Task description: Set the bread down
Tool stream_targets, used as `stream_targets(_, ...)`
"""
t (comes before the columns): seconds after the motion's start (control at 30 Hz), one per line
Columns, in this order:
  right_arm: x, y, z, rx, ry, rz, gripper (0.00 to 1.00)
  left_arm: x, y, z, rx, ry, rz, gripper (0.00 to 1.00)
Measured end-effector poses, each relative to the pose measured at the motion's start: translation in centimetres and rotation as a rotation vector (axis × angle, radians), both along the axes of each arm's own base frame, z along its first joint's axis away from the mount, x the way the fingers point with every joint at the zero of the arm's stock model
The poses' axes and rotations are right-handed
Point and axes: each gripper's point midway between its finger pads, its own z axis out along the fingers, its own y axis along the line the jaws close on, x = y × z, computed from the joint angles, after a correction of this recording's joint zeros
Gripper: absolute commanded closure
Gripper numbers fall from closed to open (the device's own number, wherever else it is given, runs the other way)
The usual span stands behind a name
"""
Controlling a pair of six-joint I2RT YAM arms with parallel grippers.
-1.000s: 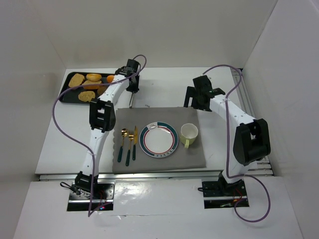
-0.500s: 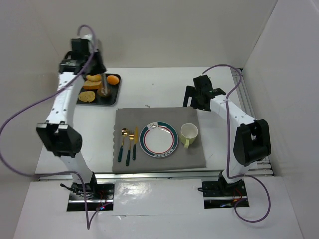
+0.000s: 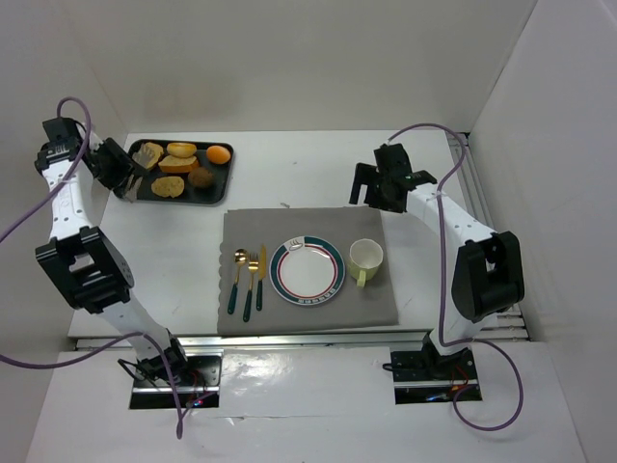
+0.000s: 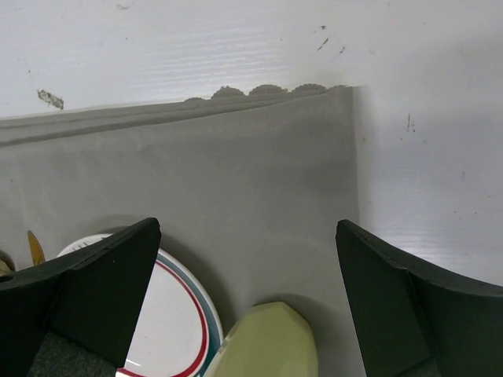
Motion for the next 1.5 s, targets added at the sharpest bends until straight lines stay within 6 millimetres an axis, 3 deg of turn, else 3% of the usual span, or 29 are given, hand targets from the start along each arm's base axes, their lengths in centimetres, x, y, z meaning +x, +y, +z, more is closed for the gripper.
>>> stream_targets(0.3,0.1,0.5,0.1,0.024,-0.004,0.016,0.0,1.3,0.7,-3.0,-0.059,0.063,0.028,0.46)
stream_targets(0.63,0.4,0.6,-0.4,0.024,0.001,0.018,0.0,2.9,3.4,-3.7,-0.098,0.037,0.196,0.46)
stream_targets(0.97,0.5,0.7,-2.4,0.01,0.05,0.018,0.0,4.3,5.1,-9.2,-0.167,0.132,0.285,0.43)
stream_targets(1.5,2.8,1.2,-1.8,0.006,0.036,0.012,0.0,7.1,6.2,-11.9,-0.207,0.107,0.321,0.44)
